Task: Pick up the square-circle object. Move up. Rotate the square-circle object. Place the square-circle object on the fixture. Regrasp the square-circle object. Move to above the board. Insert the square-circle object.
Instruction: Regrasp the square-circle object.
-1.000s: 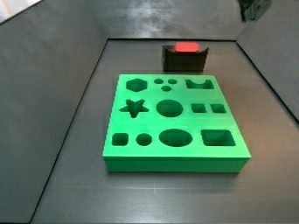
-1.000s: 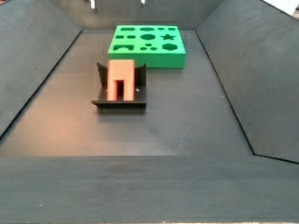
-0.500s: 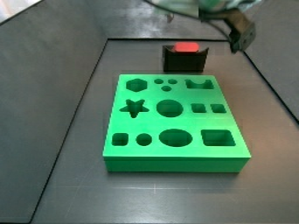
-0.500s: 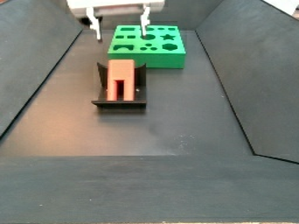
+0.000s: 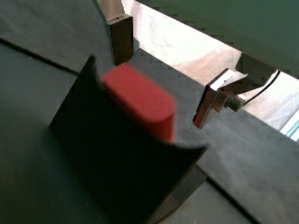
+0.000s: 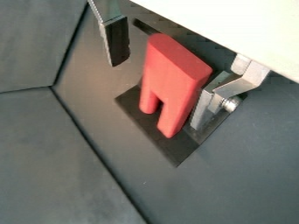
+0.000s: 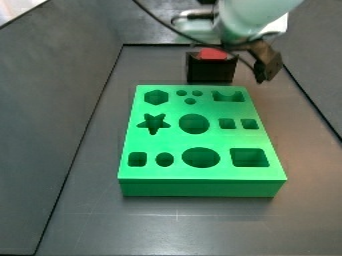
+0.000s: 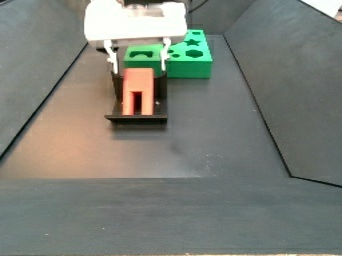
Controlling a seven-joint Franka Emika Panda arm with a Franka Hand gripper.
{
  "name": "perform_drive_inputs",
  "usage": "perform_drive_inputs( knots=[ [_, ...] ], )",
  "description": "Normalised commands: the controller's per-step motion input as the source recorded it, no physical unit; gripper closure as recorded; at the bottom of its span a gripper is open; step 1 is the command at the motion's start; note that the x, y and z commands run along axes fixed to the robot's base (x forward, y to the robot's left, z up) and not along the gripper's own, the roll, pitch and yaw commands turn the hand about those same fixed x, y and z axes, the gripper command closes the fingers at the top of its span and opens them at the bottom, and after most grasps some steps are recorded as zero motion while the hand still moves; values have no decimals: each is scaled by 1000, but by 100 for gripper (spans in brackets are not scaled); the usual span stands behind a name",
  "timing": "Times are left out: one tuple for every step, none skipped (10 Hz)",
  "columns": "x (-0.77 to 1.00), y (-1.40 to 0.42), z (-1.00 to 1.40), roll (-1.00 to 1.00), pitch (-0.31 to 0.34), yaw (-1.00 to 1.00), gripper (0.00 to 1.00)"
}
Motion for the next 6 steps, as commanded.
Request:
perform_drive_inputs(
  knots=[
    [94, 10, -649, 63, 14, -47, 0],
    [86, -1, -461, 60, 33, -21, 0],
    [77, -1, -284, 56, 40, 7, 0],
    [32, -13, -199, 48, 56, 17, 0],
    [21, -23, -183, 46, 47, 31, 0],
    [22, -23, -182, 46, 47, 36, 0]
  ],
)
